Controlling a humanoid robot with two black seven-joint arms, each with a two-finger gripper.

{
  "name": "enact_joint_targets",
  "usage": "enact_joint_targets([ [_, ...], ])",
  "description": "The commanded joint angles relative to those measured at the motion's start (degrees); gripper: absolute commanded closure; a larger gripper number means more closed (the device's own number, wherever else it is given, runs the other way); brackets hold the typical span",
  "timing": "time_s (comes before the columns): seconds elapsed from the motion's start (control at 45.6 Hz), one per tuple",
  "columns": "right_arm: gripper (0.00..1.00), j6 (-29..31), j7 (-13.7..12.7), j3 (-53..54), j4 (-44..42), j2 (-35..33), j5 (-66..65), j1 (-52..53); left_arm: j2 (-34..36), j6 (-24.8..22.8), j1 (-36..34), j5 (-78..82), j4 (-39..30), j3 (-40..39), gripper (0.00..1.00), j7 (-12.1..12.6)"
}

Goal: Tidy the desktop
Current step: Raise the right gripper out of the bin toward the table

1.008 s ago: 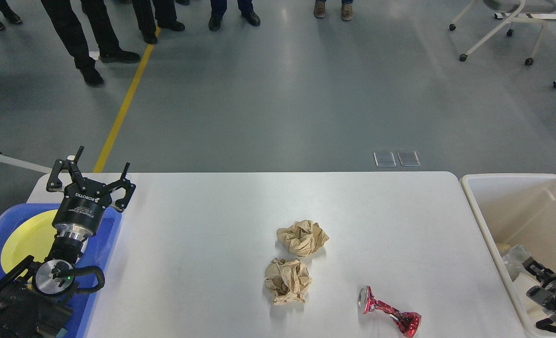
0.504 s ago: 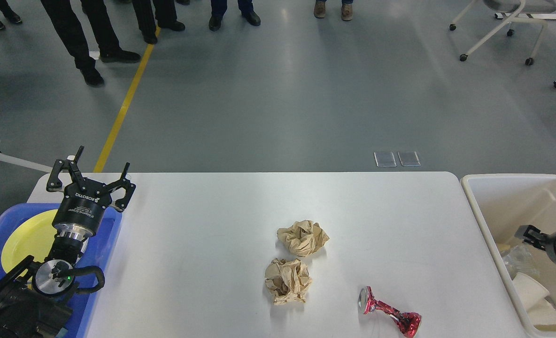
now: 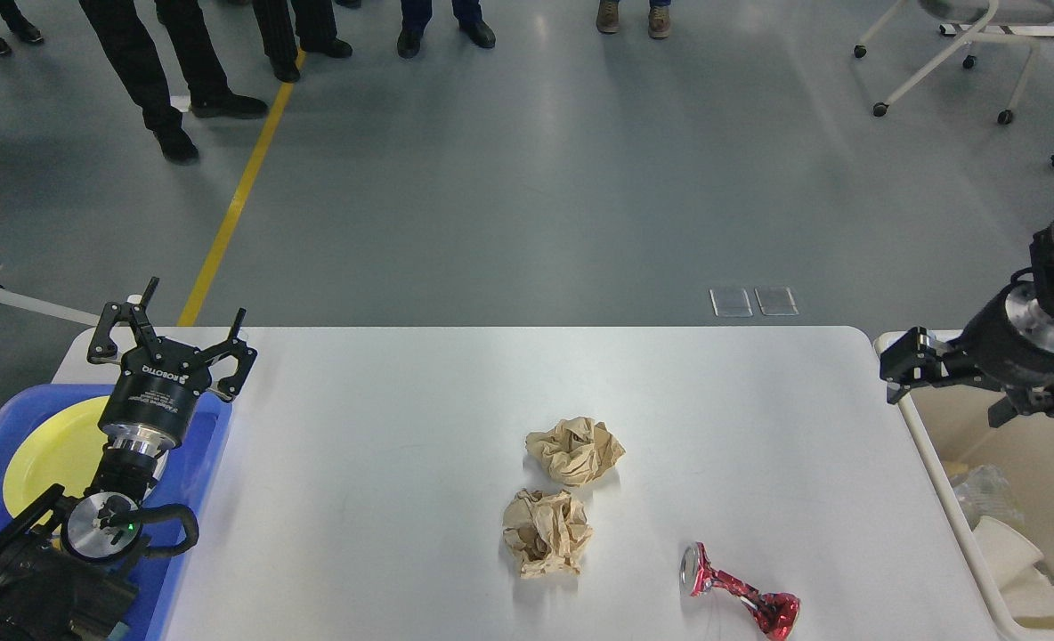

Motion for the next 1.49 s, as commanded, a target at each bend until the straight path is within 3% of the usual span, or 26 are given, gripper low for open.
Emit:
enact_joint_targets([
  [0.0, 0.00, 1.10, 0.01, -4.29, 7.03, 5.51, 4.46, 10.55, 0.00, 0.02, 0.00, -0.04, 0.00, 0.02, 0.04, 0.00],
  [0.088, 0.00, 1.45, -0.07, -6.67, 9.94, 10.44, 8.15, 17.14, 0.00, 0.02, 0.00, -0.04, 0.00, 0.02, 0.04, 0.00],
  [0.285, 0.00, 1.02, -0.07, -5.88, 20.48, 14.03, 11.06, 29.53, 0.00, 0.02, 0.00, 0.05, 0.00, 0.02, 0.04, 0.00],
  [0.482, 0.00, 1.28, -0.07, -5.70, 21.90, 16.24, 14.31, 32.89, 0.00, 0.02, 0.00, -0.04, 0.00, 0.02, 0.04, 0.00],
  [1.184, 0.00, -2.32, -0.07, 2.99, 20.32, 17.30, 15.89, 24.98, 0.00, 0.02, 0.00, -0.04, 0.00, 0.02, 0.04, 0.00],
  [1.293, 0.00, -5.83, -0.07, 7.21, 19.70, 17.65, 15.81, 20.68, 0.00, 0.02, 0.00, -0.04, 0.00, 0.02, 0.04, 0.00],
  [1.469, 0.00, -16.81, -0.25, 14.94, 17.07, 21.69, 15.98, 8.82, 0.00, 0.02, 0.00, -0.04, 0.00, 0.02, 0.04, 0.00],
])
